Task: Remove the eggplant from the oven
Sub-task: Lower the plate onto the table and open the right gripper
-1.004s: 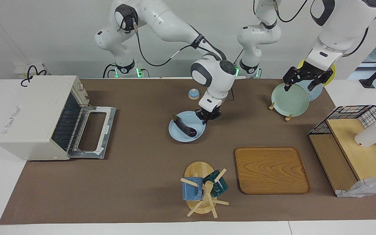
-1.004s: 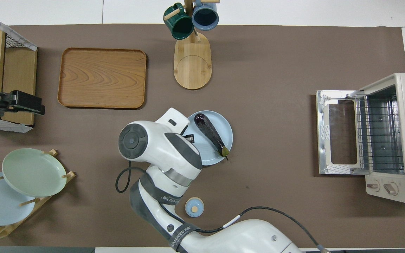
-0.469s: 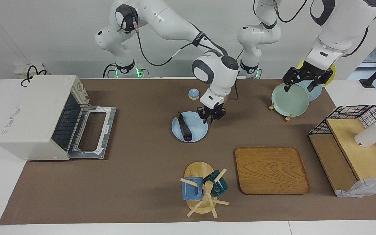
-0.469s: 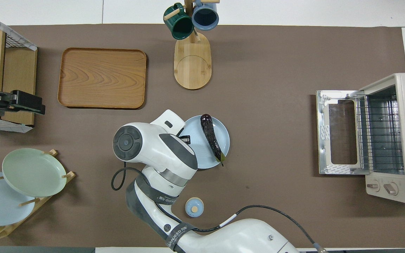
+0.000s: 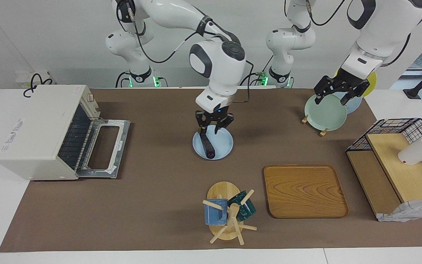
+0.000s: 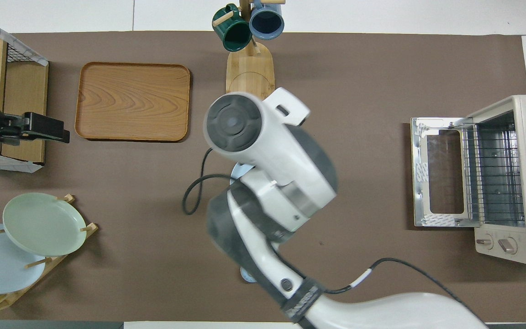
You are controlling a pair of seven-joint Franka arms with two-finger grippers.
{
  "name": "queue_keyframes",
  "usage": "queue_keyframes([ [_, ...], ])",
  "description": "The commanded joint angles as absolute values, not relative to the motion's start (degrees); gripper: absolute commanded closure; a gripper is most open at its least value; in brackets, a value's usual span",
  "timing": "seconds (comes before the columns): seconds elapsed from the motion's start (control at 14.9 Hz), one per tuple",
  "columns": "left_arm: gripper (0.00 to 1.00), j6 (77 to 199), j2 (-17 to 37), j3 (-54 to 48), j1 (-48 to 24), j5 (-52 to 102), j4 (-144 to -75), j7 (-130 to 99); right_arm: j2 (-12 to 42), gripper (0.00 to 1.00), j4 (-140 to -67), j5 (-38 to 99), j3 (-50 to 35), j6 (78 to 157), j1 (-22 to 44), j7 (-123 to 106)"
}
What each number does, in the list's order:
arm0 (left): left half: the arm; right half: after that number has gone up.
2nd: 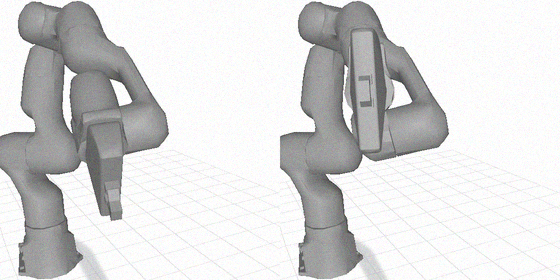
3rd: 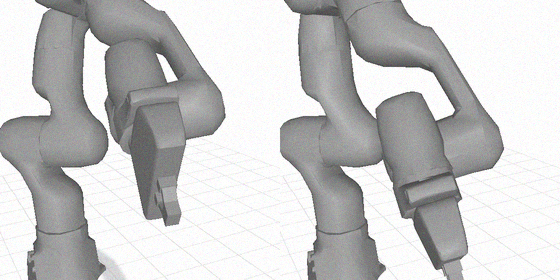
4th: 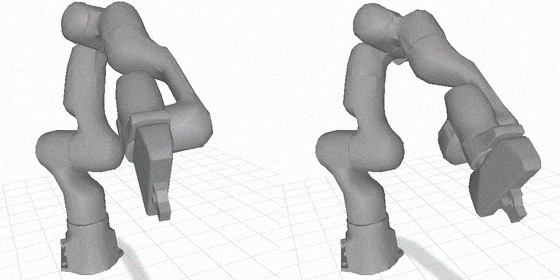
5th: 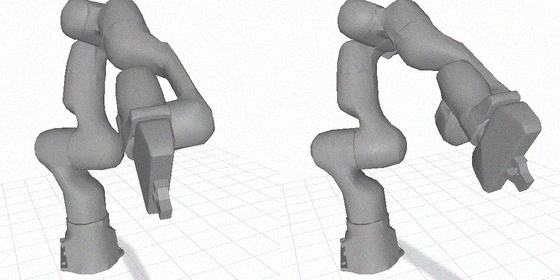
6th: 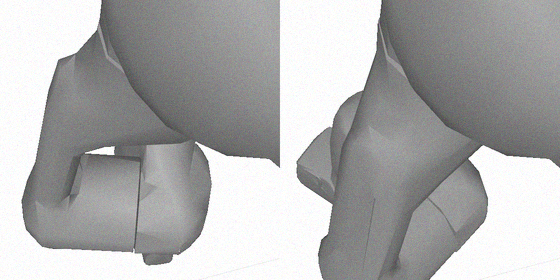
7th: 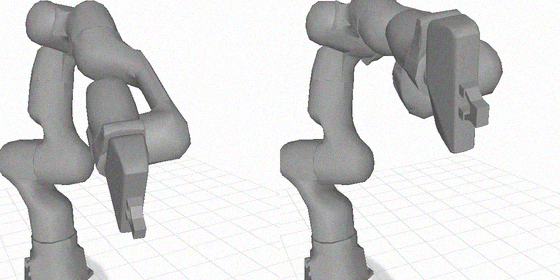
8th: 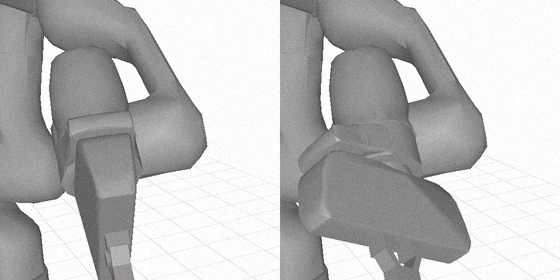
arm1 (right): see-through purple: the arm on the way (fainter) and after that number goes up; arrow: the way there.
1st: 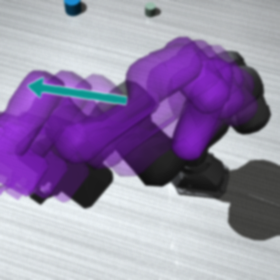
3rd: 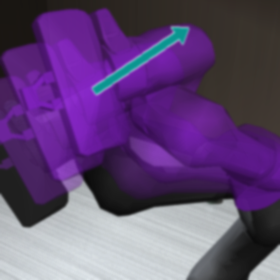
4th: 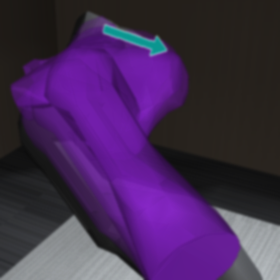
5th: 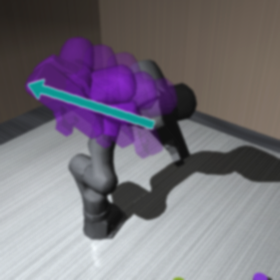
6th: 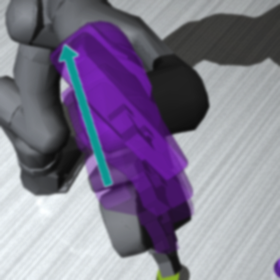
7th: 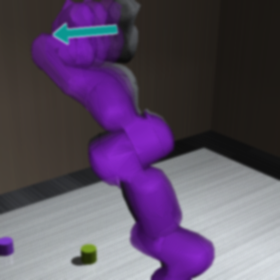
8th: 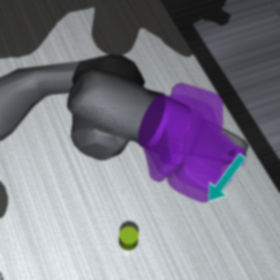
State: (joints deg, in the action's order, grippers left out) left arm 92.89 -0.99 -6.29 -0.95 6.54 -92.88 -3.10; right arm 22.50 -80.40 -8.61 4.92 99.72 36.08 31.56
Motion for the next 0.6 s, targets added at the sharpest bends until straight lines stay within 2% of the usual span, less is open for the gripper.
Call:
queue_keyframes([
  [0.0, 0.00, 97.98, -0.18, -5.80, -6.40, 8.09, -95.71, -9.19, 17.06, 0.82, -89.88, -8.35, 3.96, 100.28, 27.45, 22.78],
  [0.07, 0.00, 100.96, 0.26, -5.80, -8.68, 8.78, -97.28, -12.36, 15.83, 0.95, -93.04, -8.44, 4.04, 100.54, 25.86, 22.33],
  [0.13, 0.00, 104.12, 0.96, -5.80, -10.88, 9.75, -98.77, -15.52, 14.78, 1.00, -95.51, -8.61, 4.04, 100.72, 24.45, 21.98],
  [0.27, 0.00, 109.49, 5.95, -5.71, -16.75, 9.93, -98.97, -23.42, 12.49, 1.00, -102.00, -10.27, 4.13, 103.86, 22.60, 21.89],
  [0.54, 0.00, 122.84, 16.32, -5.54, -27.31, 9.41, -98.79, -38.46, 9.15, 1.00, -115.19, -12.57, 4.13, 117.56, 17.24, 21.53],
])
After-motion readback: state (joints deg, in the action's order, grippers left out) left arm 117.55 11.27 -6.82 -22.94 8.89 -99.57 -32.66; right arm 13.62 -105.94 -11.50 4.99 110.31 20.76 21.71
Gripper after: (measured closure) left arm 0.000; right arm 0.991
